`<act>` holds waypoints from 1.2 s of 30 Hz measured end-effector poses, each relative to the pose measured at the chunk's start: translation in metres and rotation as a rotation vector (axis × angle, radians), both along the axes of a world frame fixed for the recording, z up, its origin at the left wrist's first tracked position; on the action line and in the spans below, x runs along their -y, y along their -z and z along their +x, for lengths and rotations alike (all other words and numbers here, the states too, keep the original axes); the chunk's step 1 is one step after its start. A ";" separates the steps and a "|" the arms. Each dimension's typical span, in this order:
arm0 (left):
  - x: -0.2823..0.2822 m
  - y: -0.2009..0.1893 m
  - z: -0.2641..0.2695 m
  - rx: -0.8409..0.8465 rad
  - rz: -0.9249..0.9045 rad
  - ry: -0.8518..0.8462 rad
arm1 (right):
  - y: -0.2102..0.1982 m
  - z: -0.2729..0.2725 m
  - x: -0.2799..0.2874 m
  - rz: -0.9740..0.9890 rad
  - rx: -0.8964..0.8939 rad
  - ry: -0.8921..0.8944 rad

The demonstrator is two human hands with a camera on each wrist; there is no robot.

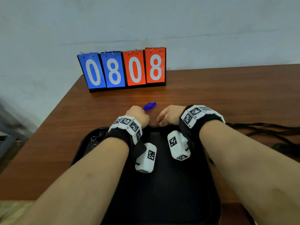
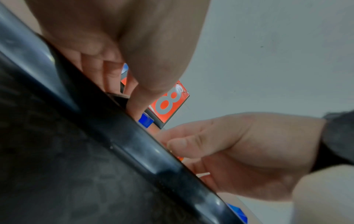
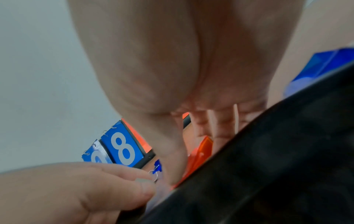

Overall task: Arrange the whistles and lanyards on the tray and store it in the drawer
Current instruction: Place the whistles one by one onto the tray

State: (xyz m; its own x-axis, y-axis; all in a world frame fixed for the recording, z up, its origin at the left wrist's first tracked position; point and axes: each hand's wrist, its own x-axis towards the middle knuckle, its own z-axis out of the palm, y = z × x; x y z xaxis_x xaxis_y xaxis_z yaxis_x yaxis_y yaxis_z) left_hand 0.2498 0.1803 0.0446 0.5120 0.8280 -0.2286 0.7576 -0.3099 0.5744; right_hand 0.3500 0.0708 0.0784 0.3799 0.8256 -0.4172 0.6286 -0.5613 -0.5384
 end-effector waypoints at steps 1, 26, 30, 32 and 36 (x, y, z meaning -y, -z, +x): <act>-0.001 0.000 -0.002 0.021 -0.003 0.001 | 0.000 0.000 -0.001 0.008 0.000 0.020; 0.008 -0.042 -0.065 0.558 -0.287 -0.028 | -0.025 -0.032 0.001 0.148 0.138 0.348; 0.022 -0.065 -0.083 0.630 -0.376 -0.004 | -0.042 -0.053 0.013 0.242 0.106 0.348; 0.033 -0.077 -0.097 0.635 -0.354 0.011 | -0.053 -0.066 0.022 0.277 0.106 0.337; 0.055 -0.102 -0.133 0.591 -0.340 0.030 | -0.075 -0.096 0.041 0.335 0.127 0.302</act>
State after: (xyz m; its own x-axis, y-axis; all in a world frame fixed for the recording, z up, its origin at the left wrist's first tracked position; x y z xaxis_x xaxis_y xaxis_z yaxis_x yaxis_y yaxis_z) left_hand 0.1168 0.1248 0.1465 0.6523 0.7433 -0.1484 0.2808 -0.0551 0.9582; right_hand 0.2537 0.0299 0.1531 0.6545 0.7518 -0.0807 0.5369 -0.5372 -0.6505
